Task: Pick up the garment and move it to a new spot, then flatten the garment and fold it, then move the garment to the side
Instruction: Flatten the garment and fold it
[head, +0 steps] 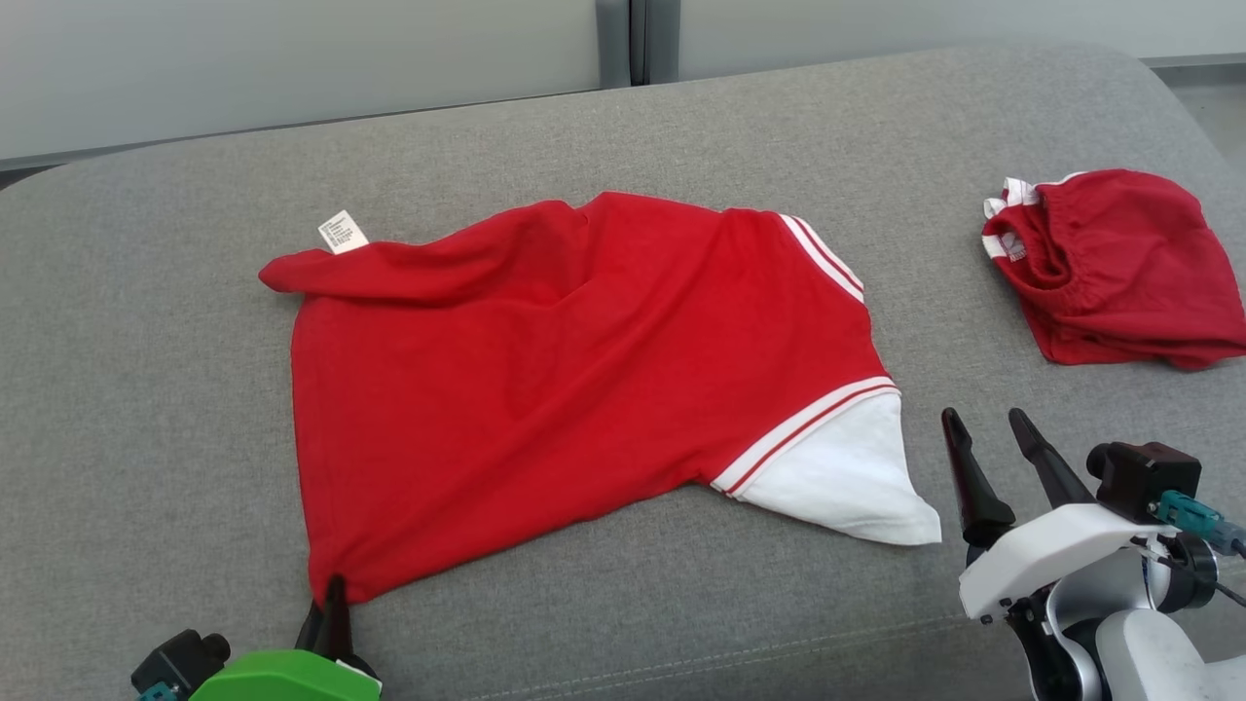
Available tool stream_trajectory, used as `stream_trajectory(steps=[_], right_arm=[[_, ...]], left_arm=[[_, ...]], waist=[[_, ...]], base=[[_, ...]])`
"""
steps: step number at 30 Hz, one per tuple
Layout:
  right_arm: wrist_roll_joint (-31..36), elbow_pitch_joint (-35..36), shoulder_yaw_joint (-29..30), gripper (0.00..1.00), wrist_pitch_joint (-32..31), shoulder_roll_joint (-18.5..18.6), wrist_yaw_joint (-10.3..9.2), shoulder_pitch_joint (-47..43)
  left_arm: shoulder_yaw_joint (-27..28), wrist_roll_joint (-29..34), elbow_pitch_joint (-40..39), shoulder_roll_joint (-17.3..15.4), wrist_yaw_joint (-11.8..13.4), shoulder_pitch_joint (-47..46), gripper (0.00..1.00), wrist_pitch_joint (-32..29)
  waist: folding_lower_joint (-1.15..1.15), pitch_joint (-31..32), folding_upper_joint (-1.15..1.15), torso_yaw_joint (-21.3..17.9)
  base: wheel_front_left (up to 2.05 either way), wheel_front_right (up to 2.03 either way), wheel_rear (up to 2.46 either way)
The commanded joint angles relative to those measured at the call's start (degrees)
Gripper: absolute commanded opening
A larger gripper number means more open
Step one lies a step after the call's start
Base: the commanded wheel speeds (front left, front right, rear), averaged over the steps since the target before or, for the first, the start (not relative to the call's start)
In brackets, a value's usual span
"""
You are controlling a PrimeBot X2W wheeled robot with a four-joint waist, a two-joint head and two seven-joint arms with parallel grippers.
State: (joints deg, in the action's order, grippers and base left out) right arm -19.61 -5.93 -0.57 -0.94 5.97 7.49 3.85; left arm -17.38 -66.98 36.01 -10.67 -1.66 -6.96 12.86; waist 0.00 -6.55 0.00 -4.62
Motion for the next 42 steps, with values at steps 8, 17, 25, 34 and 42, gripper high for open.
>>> stream_trajectory(steps=[8,17,25,34,42], right_arm=[[-1.45,-1.59,0.81,1.0,0.23,0.41,0.0,-0.96],[-6.15,-5.77,1.85,1.0,-2.48,0.19,0.0,-4.16],[-10.47,-12.9,-1.13,1.0,-0.9,-0.39,0.0,-1.77],[-12.52,-20.74,-5.07,0.96,3.26,0.59,0.0,3.1],[-17.55,-22.3,-8.05,0.0,6.54,1.73,0.0,5.81]], left_arm=[[-0.37,1.56,2.71,0.97,-1.95,-2.6,0.0,0.98],[0.69,3.5,-1.68,-0.69,-2.08,-1.44,0.0,1.97],[0.35,5.59,-11.1,-2.07,1.39,0.57,0.0,1.45],[-0.71,6.64,-15.77,-2.37,3.81,1.47,0.0,0.14],[-0.85,6.82,-17.75,-2.71,4.91,2.08,0.0,-0.17]], waist=[[0.0,-0.4,0.0,-0.32],[0.0,-0.96,0.0,0.55],[0.0,-2.2,0.0,2.12],[0.0,-2.78,0.0,3.93],[0.0,-2.37,0.0,4.1]], base=[[0.0,0.0,0.0],[0.0,0.0,0.0],[0.0,0.0,0.0],[0.0,0.0,0.0],[0.0,0.0,0.0]])
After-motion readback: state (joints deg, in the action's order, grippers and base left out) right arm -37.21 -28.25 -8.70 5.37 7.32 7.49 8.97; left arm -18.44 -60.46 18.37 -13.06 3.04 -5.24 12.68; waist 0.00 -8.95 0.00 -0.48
